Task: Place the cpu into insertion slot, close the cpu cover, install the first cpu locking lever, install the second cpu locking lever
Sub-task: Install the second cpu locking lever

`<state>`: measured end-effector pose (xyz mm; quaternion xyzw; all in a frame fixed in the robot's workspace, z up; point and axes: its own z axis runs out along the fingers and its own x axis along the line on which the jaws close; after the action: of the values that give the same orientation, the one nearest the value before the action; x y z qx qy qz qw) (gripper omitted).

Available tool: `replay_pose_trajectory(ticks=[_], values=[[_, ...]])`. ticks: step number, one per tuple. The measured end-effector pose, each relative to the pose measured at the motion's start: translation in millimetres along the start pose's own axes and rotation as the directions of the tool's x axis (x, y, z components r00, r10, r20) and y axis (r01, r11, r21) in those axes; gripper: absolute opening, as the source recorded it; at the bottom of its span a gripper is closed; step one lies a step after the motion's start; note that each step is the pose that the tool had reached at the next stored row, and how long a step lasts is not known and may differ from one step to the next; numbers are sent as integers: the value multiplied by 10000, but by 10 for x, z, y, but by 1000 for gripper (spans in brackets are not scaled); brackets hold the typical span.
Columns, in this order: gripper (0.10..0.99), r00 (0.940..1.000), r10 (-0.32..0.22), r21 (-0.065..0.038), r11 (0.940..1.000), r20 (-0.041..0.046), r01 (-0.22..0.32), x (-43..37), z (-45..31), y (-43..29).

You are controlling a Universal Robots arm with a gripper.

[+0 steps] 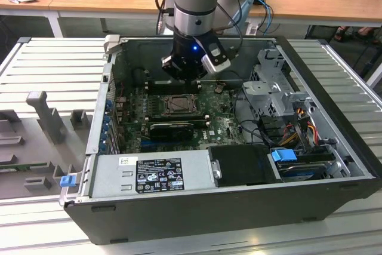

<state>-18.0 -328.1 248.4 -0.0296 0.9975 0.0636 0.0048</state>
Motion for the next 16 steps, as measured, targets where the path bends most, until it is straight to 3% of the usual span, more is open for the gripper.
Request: replay_pose_trajectory(ticks=[7, 12, 16], values=[[106, 10000, 1, 0, 10000, 0, -1, 10, -18, -150], [106, 10000, 1, -1, 10000, 0, -1, 21, -29, -331], [106, 10000, -71, -7, 10000, -30, 71, 32, 19, -444]])
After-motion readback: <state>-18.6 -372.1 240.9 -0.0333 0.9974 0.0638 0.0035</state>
